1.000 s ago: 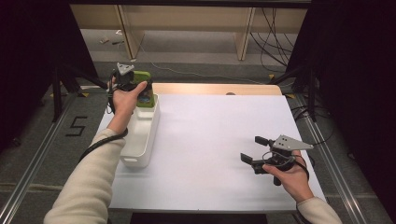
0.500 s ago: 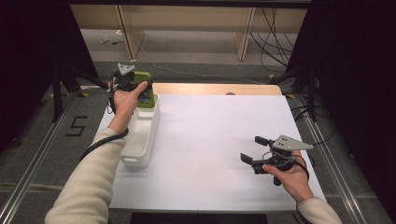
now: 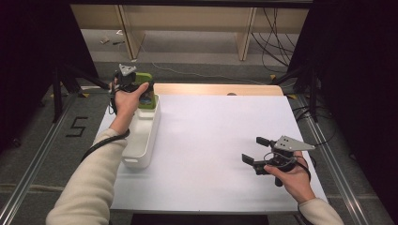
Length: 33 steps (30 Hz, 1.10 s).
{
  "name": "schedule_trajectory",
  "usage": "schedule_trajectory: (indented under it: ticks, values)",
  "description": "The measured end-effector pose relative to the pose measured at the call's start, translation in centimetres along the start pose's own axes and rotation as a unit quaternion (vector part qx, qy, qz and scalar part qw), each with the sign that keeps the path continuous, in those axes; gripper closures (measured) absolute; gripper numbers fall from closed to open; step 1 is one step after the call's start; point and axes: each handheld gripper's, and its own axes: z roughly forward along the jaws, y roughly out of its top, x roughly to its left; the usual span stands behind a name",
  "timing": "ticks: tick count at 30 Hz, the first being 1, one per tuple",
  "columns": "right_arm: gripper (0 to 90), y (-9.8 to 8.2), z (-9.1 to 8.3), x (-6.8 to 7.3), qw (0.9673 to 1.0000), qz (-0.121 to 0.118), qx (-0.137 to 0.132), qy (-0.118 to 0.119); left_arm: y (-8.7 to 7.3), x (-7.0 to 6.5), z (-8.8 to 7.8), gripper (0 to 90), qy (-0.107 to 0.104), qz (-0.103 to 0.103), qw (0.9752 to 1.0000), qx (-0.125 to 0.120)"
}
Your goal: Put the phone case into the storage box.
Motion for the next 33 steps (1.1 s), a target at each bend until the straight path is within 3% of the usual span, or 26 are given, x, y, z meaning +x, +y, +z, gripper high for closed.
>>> schedule_trajectory:
  ticks: [33]
  values:
    - [8.2, -0.01, 0.0, -0.01, 1.0, -0.001, 0.002, 0.0, -0.63, 0.13, 0.63, 16.0, 0.002, 0.0, 0.9999, 0.012]
